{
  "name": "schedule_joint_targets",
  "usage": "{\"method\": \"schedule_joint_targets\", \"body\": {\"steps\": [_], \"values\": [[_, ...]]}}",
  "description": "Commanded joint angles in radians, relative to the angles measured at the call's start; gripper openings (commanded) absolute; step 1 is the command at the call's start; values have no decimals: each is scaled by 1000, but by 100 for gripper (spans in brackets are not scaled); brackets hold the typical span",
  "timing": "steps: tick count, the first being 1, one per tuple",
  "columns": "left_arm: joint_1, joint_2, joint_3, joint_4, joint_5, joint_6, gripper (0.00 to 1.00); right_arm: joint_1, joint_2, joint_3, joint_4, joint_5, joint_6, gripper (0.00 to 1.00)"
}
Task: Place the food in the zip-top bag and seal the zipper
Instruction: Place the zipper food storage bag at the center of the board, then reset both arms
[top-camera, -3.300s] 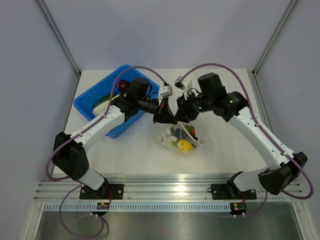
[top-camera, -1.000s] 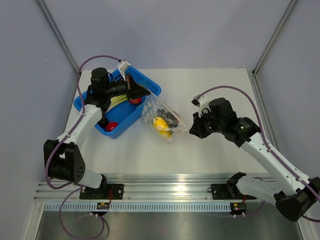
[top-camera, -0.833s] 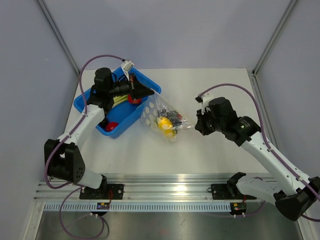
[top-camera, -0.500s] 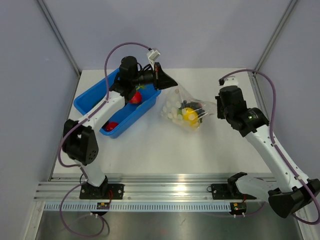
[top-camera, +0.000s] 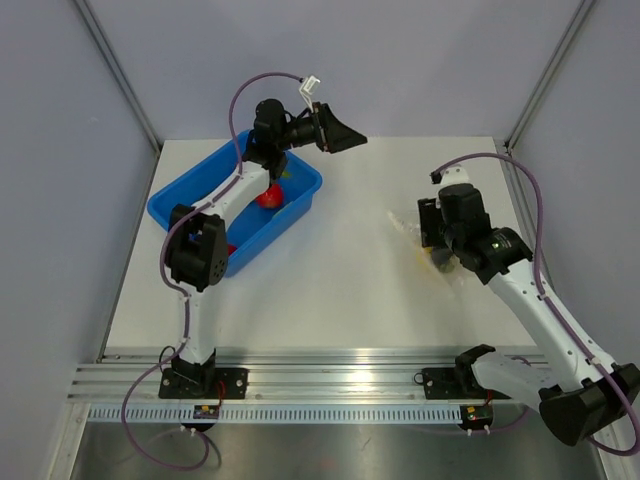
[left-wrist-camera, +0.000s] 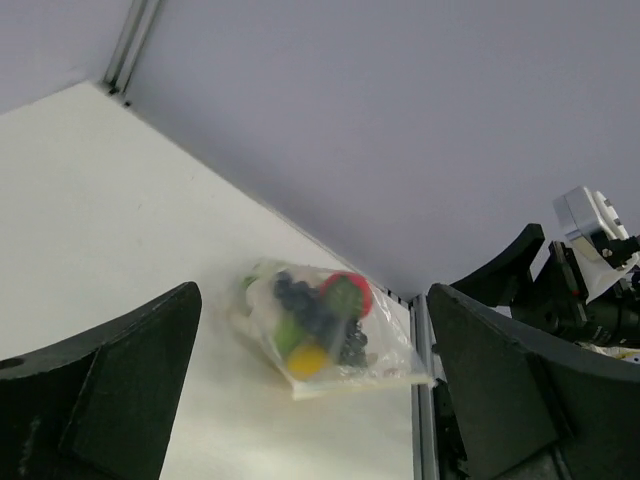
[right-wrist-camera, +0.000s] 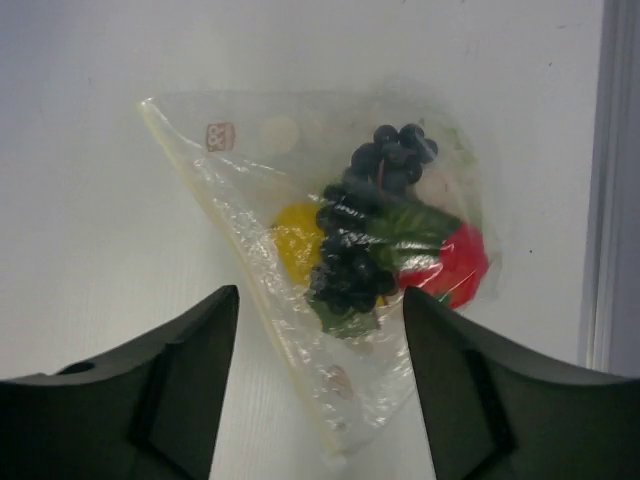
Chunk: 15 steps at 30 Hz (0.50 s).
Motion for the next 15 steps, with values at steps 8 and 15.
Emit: {"method": "schedule_joint_targets", "body": {"steps": [8,15], "values": [[3,-426,-112,-627,-275,452,99,-2,41,62,-83,50,202,99],[-20,-661,-336,-869,-573,567,99,-2,156,145,-120,79,318,99]]}}
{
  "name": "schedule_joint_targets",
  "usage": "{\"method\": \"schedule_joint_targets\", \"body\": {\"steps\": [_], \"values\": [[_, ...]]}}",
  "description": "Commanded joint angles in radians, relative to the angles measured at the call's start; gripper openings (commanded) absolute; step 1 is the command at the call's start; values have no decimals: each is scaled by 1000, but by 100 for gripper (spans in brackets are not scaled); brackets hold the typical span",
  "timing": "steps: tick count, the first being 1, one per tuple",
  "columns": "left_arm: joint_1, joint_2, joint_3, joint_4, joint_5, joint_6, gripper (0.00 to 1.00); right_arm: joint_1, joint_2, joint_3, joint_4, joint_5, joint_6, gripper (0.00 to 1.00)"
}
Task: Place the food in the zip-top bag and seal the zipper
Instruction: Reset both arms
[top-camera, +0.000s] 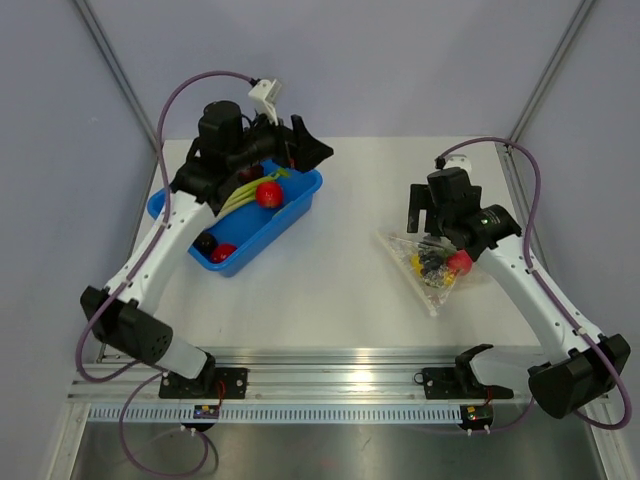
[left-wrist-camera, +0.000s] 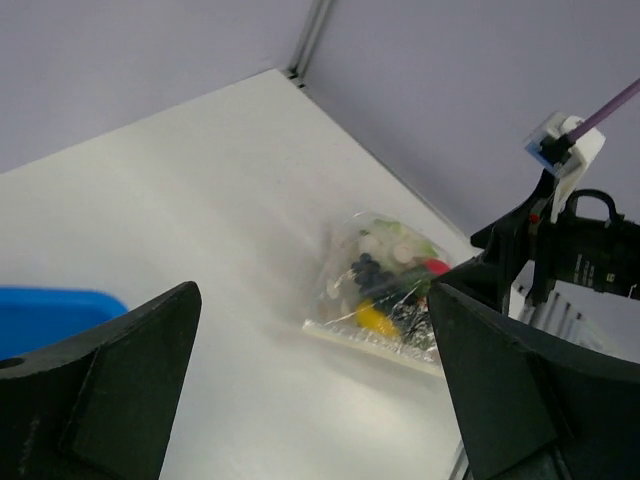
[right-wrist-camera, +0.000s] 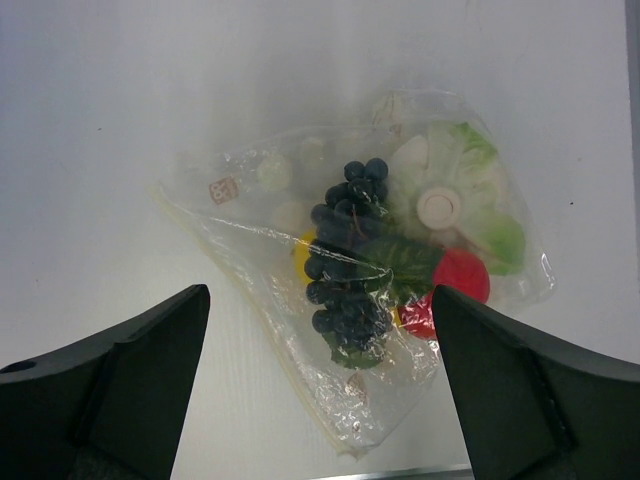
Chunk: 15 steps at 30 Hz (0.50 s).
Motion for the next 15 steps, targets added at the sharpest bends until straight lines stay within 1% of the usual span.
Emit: {"method": "schedule_joint_targets", "body": {"steps": [1,3,4,6,7,10,11,13,15], "values": [[-24,-97,-144,-172,-235,124,99,-3,36,41,-18,61,89,100],[-41,-205,-236,-166,-310,144,99,-3,54,42,-10,15,67,100],[-43,-241,-320,-155,-358,145,99,-3,57,36,-5,4,56,99],[-49,-299,-388,-156,-427,132,99,-3,56,27,18,-11,54,100],[-49,-351,-452,-164,-444,132,99,-3,54,18,24,-13,53,99],[-50,-419,-542,-170,-470,132,99,-3,50,1,39,-28,42,99],[-50,-466,-601,-161,-466,135,99,-3,48,-4,41,-34,36,99],[-50,-534,-652,-124,-458,137,99,-3,35,-33,68,-59,16,99],[-50,-568,-706,-94,-470,129,99,-3,30,-40,90,-62,17,100]]}}
